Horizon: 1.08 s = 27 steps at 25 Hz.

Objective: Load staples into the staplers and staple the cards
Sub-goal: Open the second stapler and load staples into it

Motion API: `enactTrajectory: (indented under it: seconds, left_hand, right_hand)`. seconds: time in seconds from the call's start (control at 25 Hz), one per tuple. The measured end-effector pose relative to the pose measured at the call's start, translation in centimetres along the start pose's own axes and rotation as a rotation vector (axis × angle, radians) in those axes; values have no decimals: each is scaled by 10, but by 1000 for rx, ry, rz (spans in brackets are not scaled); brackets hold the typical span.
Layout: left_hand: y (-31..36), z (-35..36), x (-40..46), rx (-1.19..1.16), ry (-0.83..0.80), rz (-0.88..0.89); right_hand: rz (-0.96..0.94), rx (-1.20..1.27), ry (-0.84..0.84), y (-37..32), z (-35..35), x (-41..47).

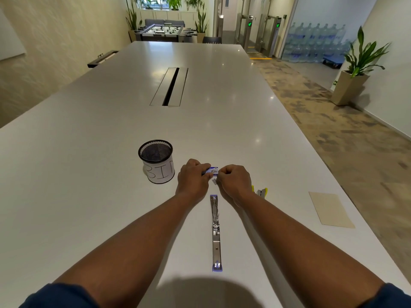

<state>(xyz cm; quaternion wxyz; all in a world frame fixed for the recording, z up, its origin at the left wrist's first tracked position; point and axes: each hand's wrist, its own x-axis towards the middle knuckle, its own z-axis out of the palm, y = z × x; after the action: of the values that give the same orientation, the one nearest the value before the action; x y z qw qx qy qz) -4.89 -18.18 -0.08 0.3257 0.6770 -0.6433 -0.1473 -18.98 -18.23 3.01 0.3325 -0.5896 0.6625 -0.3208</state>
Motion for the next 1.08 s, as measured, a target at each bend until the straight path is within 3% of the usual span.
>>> enactTrajectory:
  seconds: [0.52,0.76,1.08]
  left_hand:
    - [0,1,0,-12,-14,-22]
    - [0,1,-1,-14,-10,-47]
    - [0,-7,-22,-317,81,-22]
  right_hand:
    - [-40,33,46,1,-3,-12]
    - [-125,-72,-8,4,-5,-20]
    - [-134,-81,-19,6,-6,-27]
